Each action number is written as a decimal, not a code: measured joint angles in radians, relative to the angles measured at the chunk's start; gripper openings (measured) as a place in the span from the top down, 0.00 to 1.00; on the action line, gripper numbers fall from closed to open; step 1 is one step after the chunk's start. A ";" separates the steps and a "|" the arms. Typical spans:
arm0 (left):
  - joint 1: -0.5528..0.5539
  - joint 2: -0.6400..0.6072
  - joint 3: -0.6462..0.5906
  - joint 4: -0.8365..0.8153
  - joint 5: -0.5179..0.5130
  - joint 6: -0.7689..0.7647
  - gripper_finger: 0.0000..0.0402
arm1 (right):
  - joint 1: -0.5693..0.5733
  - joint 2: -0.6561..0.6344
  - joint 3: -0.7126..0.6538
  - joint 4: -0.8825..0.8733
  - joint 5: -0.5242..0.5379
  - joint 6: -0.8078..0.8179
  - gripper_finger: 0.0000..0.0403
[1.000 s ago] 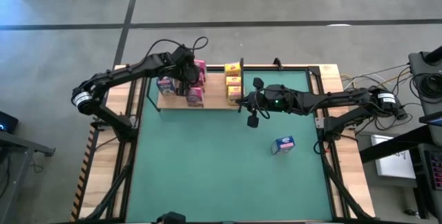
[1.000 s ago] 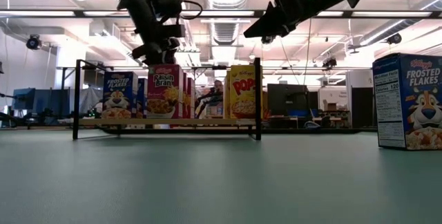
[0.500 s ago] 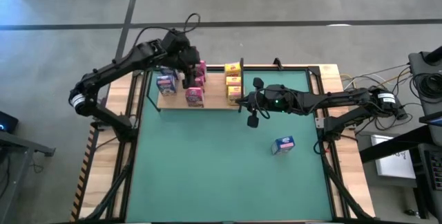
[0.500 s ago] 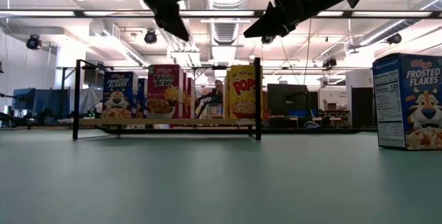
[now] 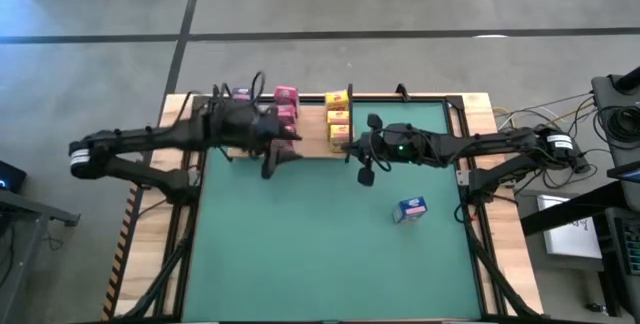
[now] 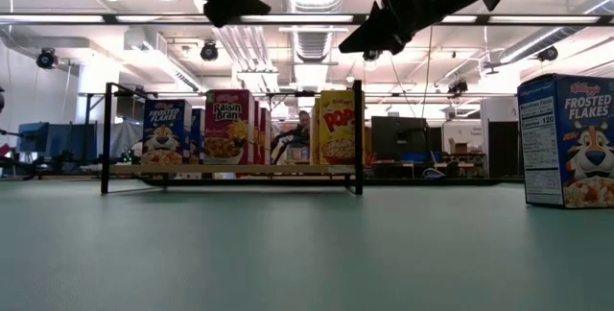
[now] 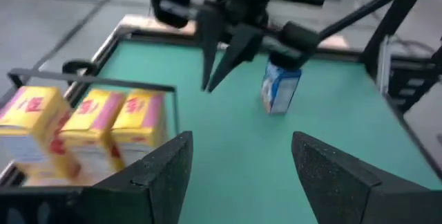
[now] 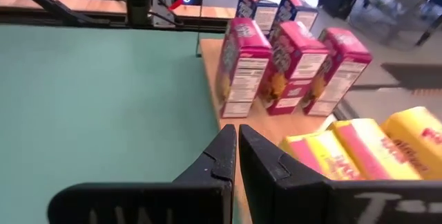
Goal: Stack cereal on shelf
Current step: Put the blue cereal box on the shelf
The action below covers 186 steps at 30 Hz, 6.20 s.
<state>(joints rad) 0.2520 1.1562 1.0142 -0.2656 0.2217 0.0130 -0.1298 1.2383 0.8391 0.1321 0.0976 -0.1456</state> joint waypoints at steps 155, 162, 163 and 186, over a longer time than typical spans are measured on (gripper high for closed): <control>-0.341 -0.243 -0.290 0.193 -0.240 -0.156 0.43 | 0.283 0.098 0.271 -0.368 0.115 -0.079 0.80; -0.347 -0.133 -0.266 0.205 -0.240 -0.105 0.43 | 0.201 0.196 0.263 -0.334 0.116 -0.084 0.80; -0.347 -0.113 -0.261 0.203 -0.240 -0.097 0.43 | 0.196 0.205 0.263 -0.329 0.116 -0.091 0.81; -0.346 0.304 -0.145 0.333 -0.514 -0.026 0.33 | 0.188 0.231 0.263 -0.262 0.100 -0.135 0.81</control>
<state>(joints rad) -0.0944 1.4599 0.8691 0.0679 -0.2920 -0.0132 0.0586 1.4689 1.1023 -0.1299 0.1978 -0.2806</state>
